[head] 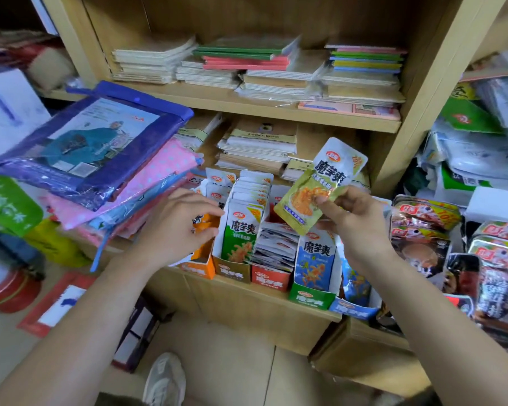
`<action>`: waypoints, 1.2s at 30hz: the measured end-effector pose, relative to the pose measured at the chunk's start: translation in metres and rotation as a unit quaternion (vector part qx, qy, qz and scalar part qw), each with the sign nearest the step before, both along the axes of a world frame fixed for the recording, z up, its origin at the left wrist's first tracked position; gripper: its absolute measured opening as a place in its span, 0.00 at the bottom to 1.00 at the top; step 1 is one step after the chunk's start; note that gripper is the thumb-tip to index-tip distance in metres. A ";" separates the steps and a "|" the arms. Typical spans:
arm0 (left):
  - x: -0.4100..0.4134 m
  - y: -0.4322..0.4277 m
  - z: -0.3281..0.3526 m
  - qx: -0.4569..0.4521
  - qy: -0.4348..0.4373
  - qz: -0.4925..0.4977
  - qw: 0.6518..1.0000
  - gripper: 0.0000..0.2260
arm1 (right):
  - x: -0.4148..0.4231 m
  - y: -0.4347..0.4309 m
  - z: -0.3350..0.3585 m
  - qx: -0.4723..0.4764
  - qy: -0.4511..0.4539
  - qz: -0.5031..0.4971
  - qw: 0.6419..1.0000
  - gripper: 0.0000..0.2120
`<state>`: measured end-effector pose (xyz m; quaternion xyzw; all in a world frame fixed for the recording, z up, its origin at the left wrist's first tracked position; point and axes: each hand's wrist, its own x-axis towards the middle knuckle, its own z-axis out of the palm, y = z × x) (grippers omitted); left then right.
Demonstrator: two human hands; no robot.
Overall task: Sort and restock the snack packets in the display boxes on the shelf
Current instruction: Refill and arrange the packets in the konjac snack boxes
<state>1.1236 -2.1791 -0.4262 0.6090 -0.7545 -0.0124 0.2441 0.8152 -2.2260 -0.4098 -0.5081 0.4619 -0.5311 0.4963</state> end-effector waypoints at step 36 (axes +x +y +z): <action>-0.010 0.019 0.008 0.072 0.089 -0.110 0.987 0.10 | 0.033 -0.015 0.001 -0.052 -0.015 -0.006 0.999 0.09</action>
